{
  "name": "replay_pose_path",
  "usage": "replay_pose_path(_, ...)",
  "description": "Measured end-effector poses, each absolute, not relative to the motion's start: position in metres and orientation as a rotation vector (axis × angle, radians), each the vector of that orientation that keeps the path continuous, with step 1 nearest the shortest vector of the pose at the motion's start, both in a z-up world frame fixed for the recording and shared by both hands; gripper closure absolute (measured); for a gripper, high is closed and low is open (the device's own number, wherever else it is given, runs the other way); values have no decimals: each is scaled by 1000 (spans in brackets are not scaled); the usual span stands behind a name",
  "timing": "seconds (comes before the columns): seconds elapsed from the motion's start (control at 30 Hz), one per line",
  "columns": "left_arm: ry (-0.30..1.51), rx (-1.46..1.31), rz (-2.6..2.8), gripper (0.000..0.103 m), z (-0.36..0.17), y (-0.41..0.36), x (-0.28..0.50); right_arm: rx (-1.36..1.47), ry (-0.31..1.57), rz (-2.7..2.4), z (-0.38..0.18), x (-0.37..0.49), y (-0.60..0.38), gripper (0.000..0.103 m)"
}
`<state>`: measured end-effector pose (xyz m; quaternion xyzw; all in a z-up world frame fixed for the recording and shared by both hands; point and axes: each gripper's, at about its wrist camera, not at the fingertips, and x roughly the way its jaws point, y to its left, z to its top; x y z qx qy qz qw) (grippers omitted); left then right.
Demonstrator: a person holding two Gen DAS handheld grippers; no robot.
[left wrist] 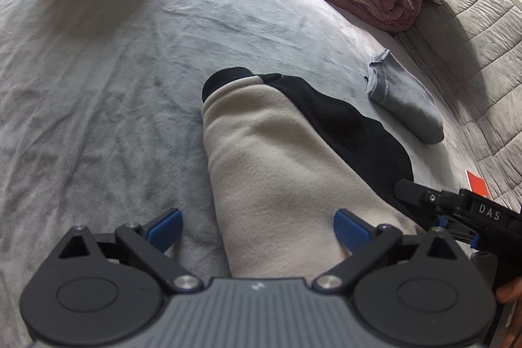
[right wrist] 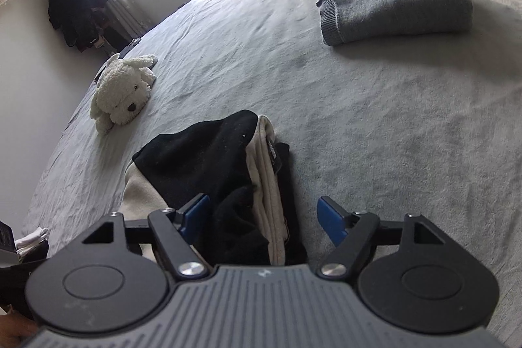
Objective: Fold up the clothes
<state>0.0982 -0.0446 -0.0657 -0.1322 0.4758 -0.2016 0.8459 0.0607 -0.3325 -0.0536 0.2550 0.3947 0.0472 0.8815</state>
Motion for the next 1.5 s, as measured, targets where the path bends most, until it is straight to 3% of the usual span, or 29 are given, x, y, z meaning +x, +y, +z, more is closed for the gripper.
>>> replay_pose_path(0.77,1069,-836,-553,10,-104,-15,113,1027,873,172,-85,67,-370,26)
replay_pose_path(0.9,1028,-886,-545,18,-111,-12,114,1086,861,199,-96,70,-374,27)
replay_pose_path(0.97,1005,-906,-531,27,-114,-11,114,1126,856,209,-101,69,-377,37)
replay_pose_path(1.03,971,-939,-533,51,-119,-9,112,1185,855,233,-108,68,-379,49)
replay_pose_path(1.1,936,-966,-543,58,-121,-8,110,1278,826,271,-116,65,-381,57)
replay_pose_path(1.5,840,-952,-635,62,-74,-43,141,1288,697,258,-71,64,-404,60)
